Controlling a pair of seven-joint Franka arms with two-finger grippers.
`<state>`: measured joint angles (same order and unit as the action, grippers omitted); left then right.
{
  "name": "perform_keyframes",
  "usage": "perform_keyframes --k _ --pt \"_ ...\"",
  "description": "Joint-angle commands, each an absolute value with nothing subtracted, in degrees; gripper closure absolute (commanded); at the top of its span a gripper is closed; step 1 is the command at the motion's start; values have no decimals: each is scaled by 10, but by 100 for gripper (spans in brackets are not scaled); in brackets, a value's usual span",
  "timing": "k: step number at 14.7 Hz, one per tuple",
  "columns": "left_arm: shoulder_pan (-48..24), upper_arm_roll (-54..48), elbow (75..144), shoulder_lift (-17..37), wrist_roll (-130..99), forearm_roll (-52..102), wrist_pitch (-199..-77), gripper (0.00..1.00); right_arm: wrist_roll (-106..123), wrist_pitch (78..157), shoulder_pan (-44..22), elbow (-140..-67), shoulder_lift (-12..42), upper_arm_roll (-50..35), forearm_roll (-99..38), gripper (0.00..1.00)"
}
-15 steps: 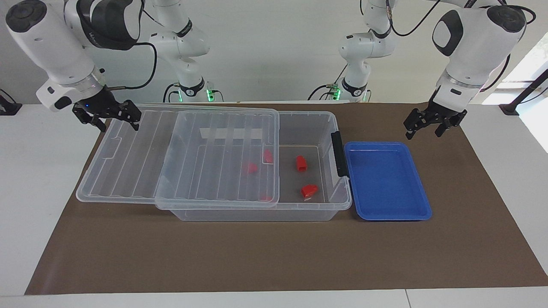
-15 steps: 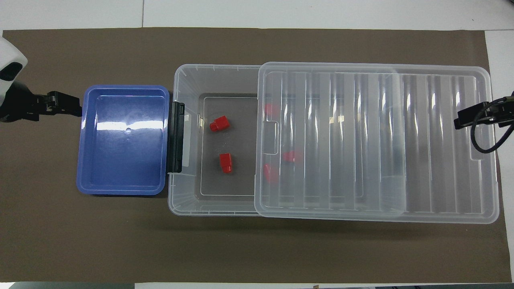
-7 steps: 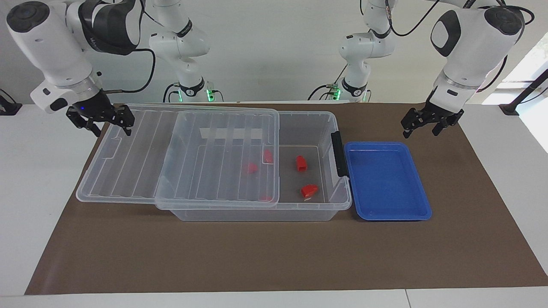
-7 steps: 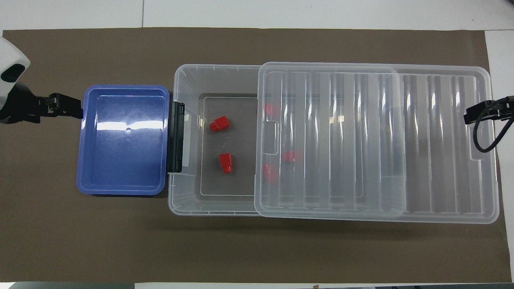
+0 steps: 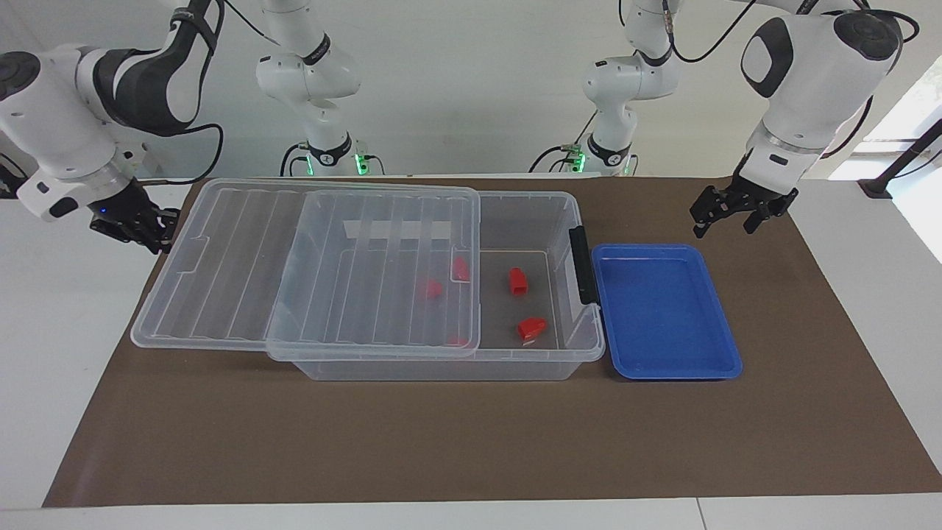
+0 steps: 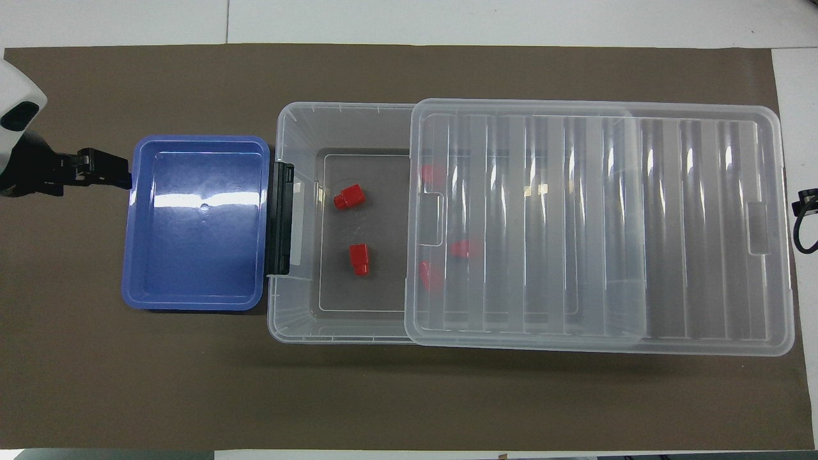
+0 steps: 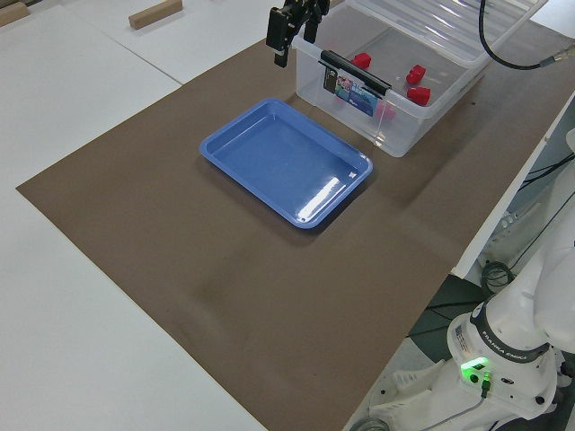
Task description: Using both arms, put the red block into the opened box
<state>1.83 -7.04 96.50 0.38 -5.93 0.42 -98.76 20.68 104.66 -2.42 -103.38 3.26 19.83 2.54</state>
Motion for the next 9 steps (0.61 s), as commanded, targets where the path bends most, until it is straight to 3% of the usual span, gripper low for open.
perform_keyframes --k 1,9 --pt "22 -71 972 -4 -56 7 -984 0 237 1085 -26 -1070 19 215 29 100" --pt "22 -71 972 -4 -56 7 -983 0 237 1109 -32 -1105 11 221 29 100"
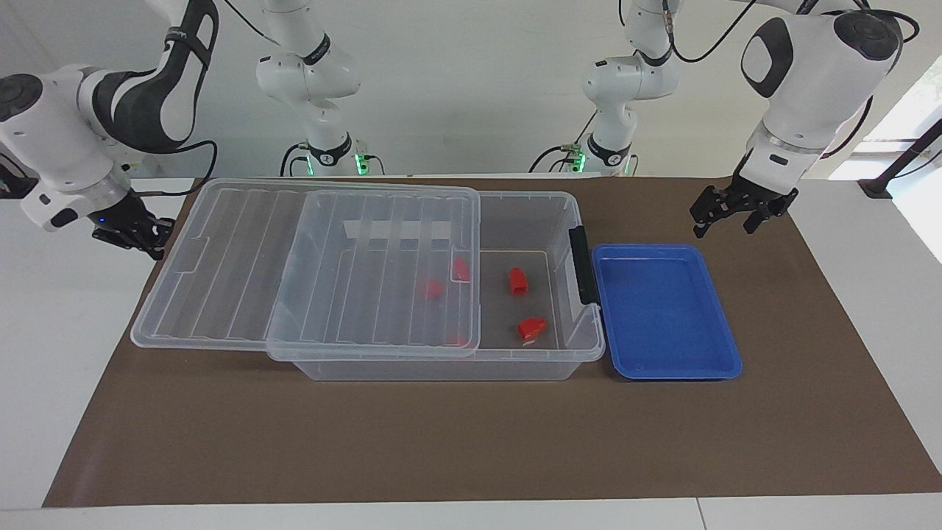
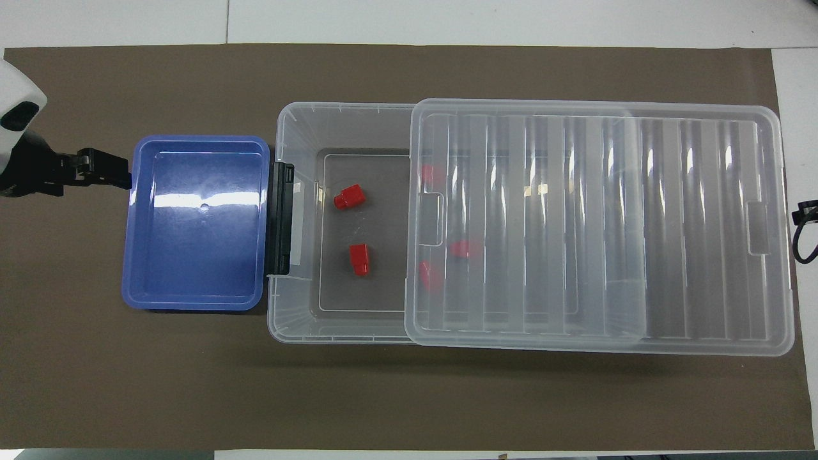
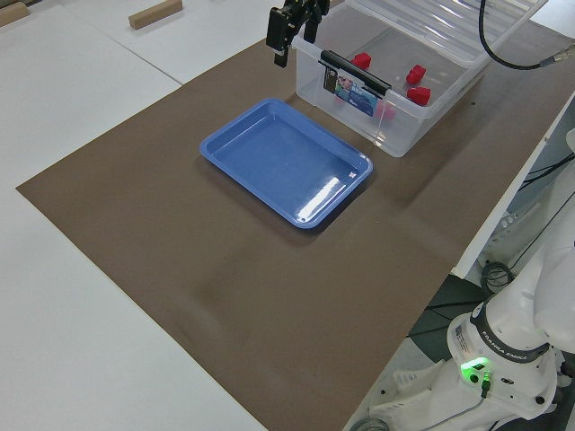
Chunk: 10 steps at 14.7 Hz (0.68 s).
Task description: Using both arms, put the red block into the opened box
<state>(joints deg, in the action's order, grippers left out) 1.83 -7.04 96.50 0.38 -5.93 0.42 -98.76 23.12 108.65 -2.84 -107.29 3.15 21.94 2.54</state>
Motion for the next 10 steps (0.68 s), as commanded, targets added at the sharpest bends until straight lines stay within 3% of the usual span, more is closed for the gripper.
perform_keyframes --k 1,10 --pt "22 -71 972 -4 -56 7 -984 0 236 1114 -33 -1108 10 221 29 100" --pt "22 -71 972 -4 -56 7 -984 0 163 1115 -38 -1111 10 185 22 100"
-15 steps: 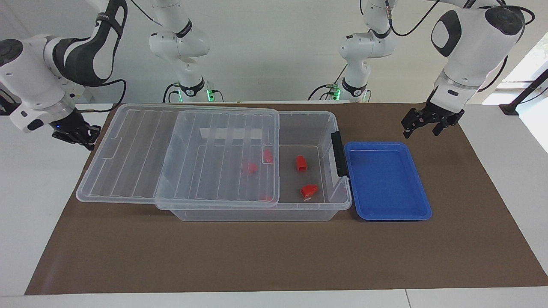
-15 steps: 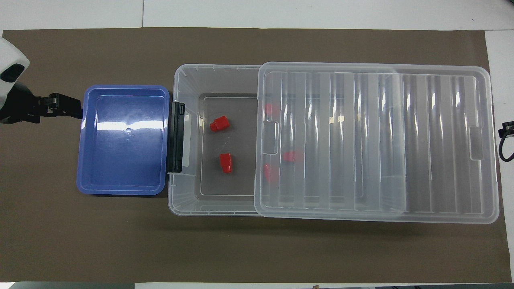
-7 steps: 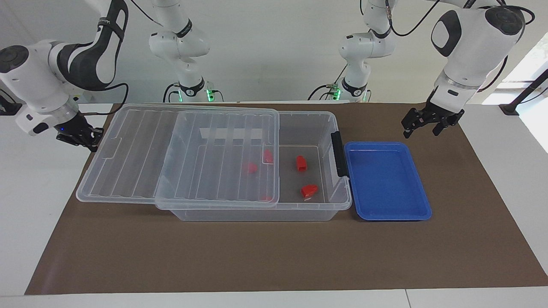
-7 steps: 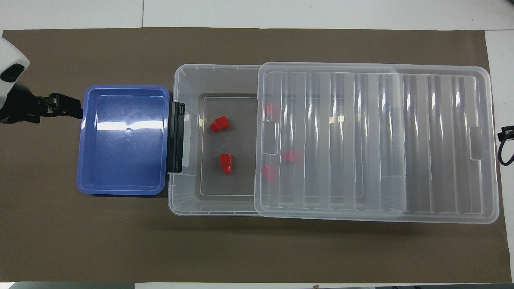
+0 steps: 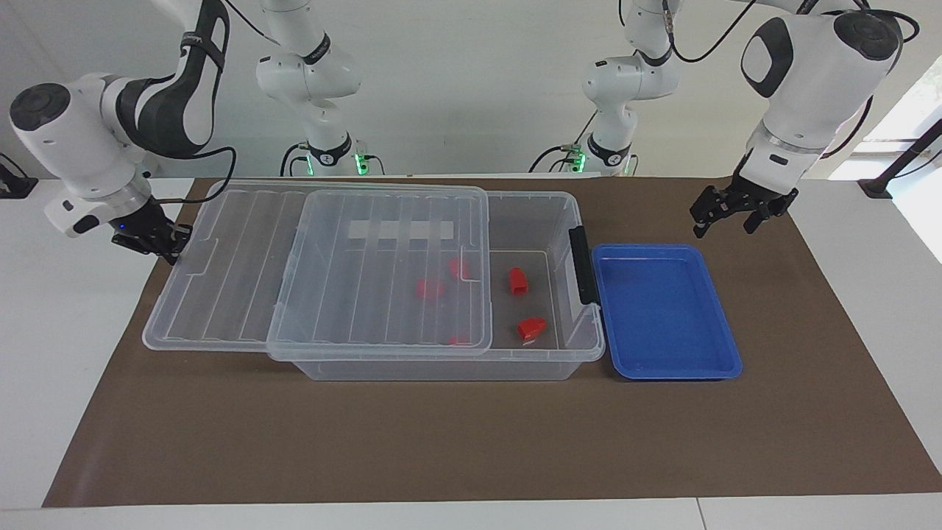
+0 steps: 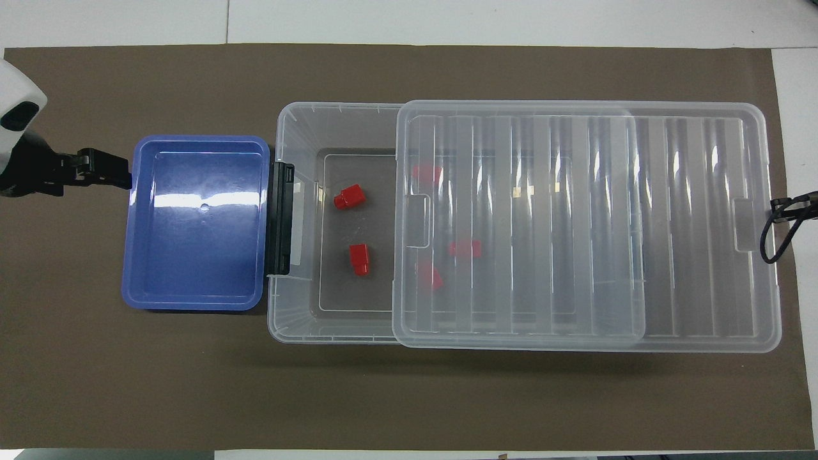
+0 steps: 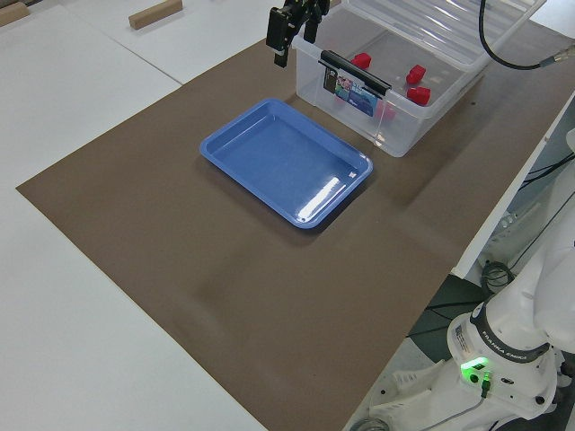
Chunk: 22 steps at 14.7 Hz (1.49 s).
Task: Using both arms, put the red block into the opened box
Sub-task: 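Slide the clear lid back over the box with the right gripper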
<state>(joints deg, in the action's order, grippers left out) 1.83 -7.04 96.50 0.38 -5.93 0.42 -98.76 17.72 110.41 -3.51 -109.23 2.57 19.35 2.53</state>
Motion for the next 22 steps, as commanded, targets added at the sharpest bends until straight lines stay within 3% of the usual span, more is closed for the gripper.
perform_keyframes --k 1,22 --pt "22 -71 972 -4 -56 7 -984 0 151 1115 -38 -1111 10 178 22 100" --pt "22 -71 972 -4 -56 7 -984 0 14 1114 -38 -1138 -5 95 7 100"
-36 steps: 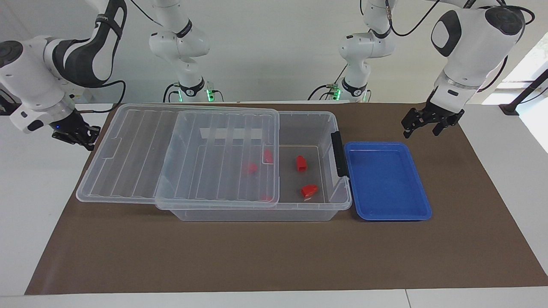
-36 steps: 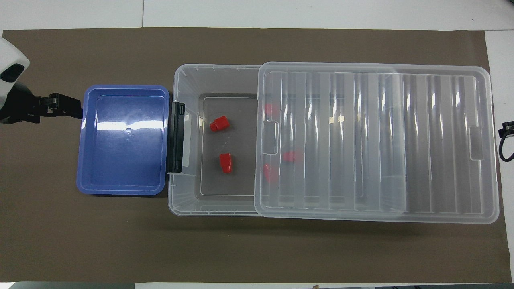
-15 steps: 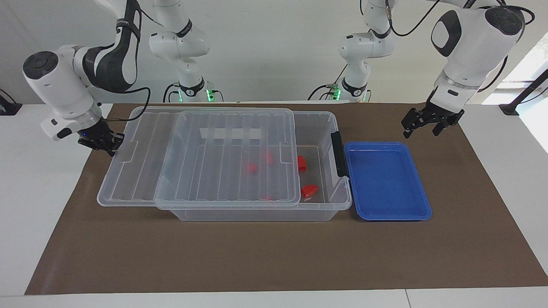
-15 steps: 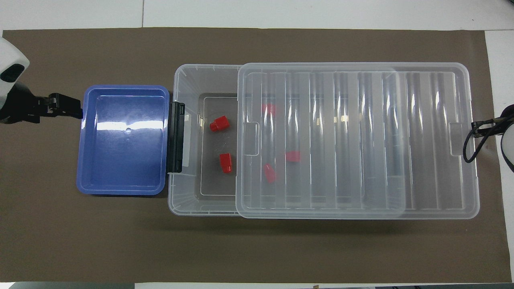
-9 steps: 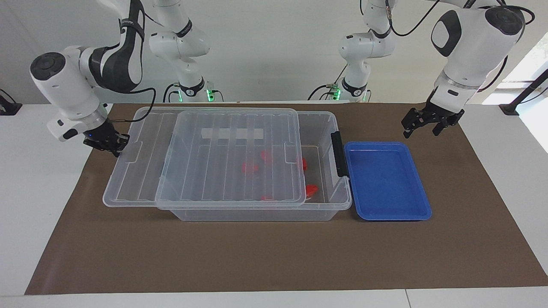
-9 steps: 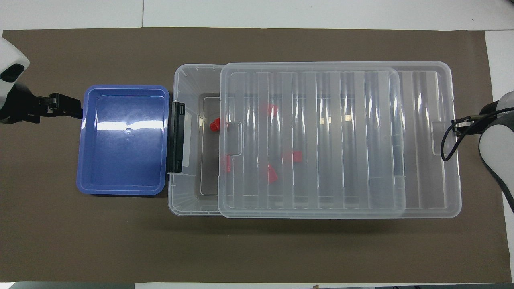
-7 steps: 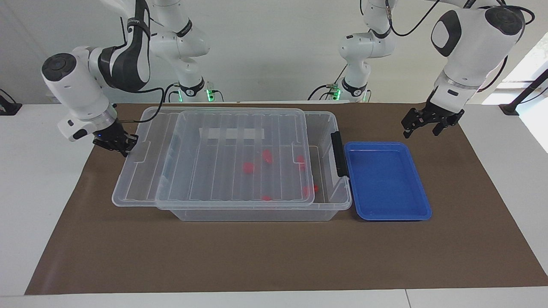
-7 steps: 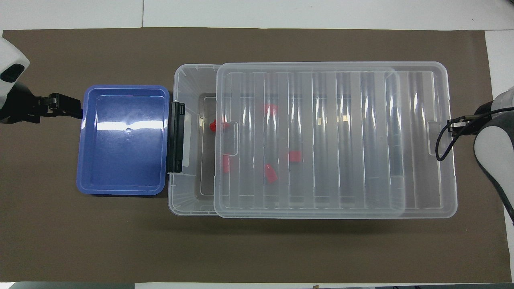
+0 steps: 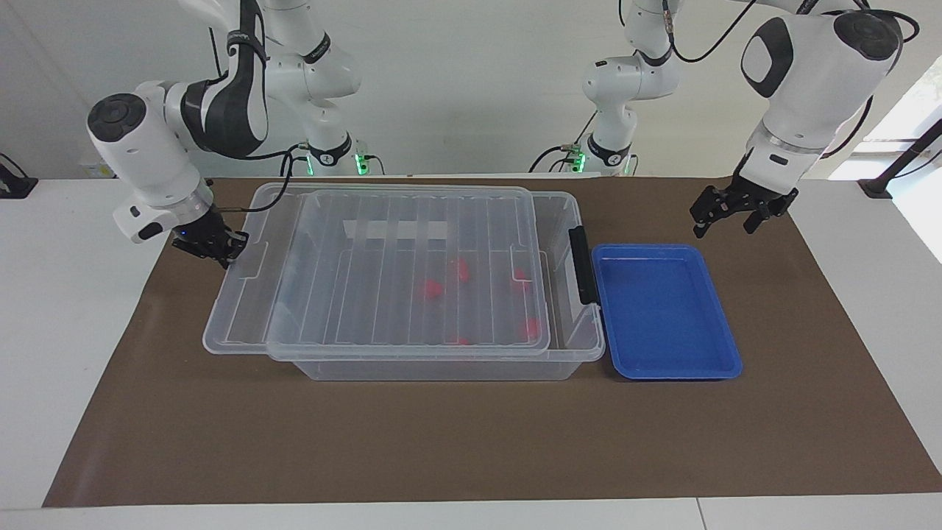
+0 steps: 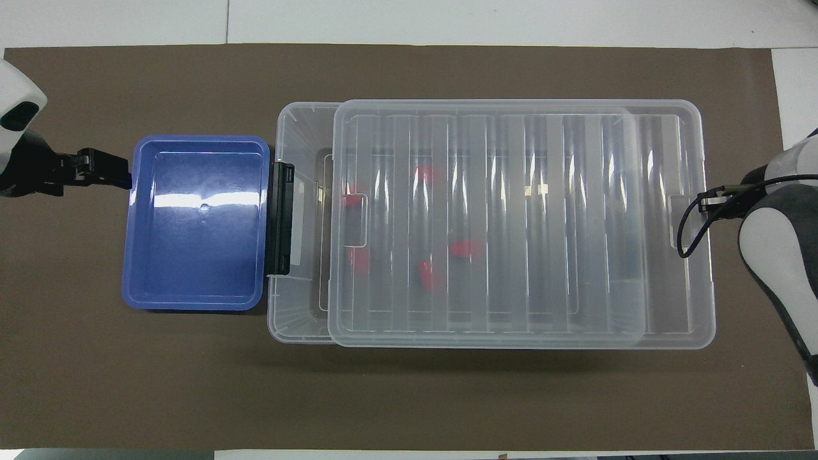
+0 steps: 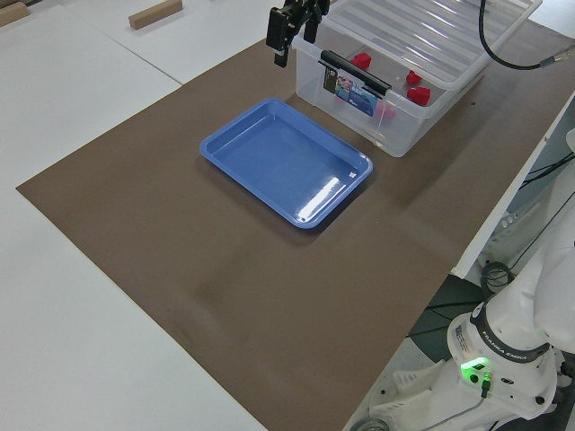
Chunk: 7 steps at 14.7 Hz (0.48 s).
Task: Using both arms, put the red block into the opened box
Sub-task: 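Slide the clear lid back over the box with the right gripper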
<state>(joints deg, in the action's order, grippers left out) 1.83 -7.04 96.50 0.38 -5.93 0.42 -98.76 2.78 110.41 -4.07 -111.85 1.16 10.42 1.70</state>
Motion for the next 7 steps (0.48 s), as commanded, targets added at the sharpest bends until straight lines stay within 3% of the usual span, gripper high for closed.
perform_keyframes --k 1,7 --pt "22 -71 972 -4 -56 7 -983 0 9 1114 -38 -1138 -5 88 5 100" --pt "22 -71 972 -4 -56 7 -984 0 -14 1114 -38 -1138 -5 75 -9 100"
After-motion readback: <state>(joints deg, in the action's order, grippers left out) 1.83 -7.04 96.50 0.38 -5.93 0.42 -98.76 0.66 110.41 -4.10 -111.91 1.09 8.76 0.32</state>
